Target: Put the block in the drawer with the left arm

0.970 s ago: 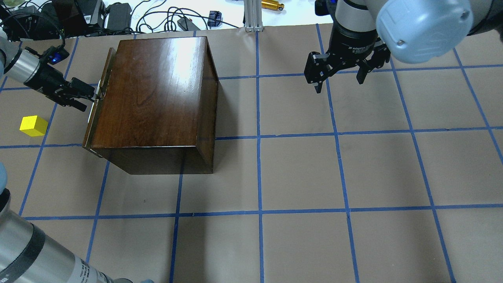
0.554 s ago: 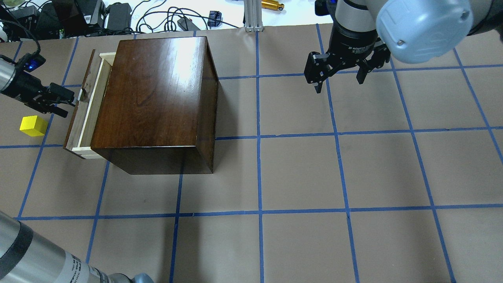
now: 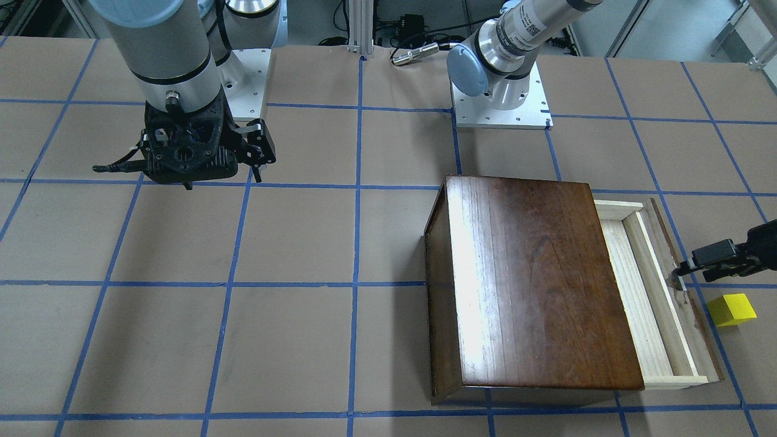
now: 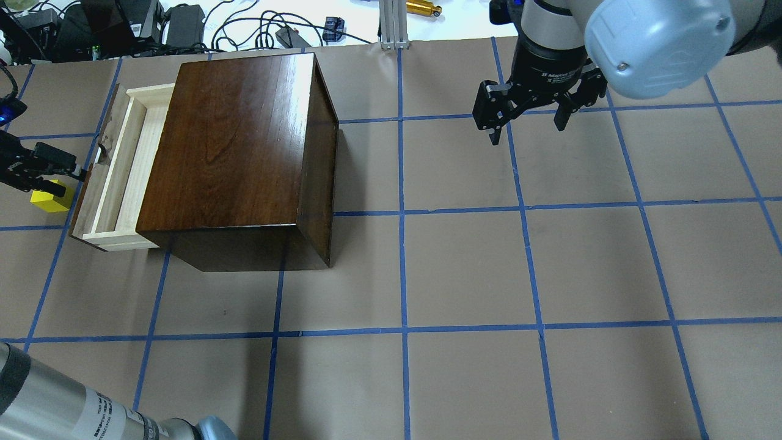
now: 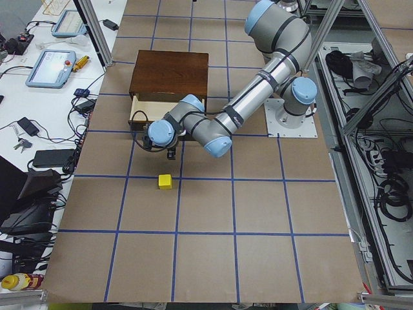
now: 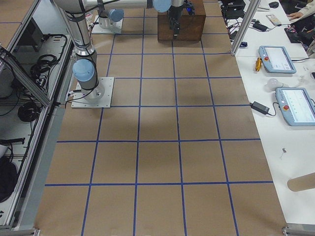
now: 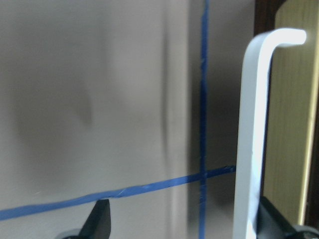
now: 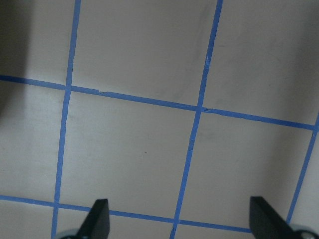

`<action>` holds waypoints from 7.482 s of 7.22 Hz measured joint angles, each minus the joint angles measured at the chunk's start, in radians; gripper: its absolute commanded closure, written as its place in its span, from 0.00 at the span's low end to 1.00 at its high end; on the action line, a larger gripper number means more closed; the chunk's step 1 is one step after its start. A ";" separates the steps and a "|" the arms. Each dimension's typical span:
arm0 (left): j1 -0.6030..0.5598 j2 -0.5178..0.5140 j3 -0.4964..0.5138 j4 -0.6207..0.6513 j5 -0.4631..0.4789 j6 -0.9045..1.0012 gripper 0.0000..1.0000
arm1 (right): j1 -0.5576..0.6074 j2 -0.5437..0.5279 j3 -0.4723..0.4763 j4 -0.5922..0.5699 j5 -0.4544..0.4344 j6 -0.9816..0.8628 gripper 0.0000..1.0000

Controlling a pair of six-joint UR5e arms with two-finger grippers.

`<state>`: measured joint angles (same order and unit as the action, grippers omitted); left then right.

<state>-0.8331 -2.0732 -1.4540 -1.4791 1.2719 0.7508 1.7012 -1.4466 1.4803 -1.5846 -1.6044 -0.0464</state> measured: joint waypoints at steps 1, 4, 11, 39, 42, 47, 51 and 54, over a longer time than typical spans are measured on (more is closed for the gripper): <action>0.001 0.004 0.001 -0.001 0.002 0.000 0.00 | 0.000 0.000 0.000 0.000 0.000 -0.001 0.00; 0.000 0.049 0.011 -0.007 0.014 -0.003 0.00 | 0.000 0.000 0.000 0.000 0.000 0.000 0.00; -0.025 0.380 0.029 -0.168 0.183 -0.031 0.00 | 0.000 0.000 0.000 0.000 0.000 0.000 0.00; -0.003 0.387 -0.082 0.044 0.308 0.568 0.00 | 0.000 0.000 0.000 0.000 0.000 -0.001 0.00; 0.050 0.264 -0.081 0.138 0.293 0.918 0.00 | 0.000 0.000 0.000 0.000 0.000 0.000 0.00; 0.069 0.039 0.028 0.248 0.287 1.268 0.00 | 0.000 0.000 0.000 0.000 0.000 -0.001 0.00; 0.036 -0.068 0.050 0.334 0.286 1.385 0.00 | 0.000 0.000 0.000 0.000 0.000 0.000 0.00; 0.024 -0.115 0.044 0.389 0.285 1.443 0.00 | 0.000 0.000 0.000 0.000 0.000 -0.001 0.00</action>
<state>-0.8092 -2.1887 -1.4102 -1.0902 1.5571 2.1936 1.7012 -1.4465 1.4803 -1.5846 -1.6045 -0.0471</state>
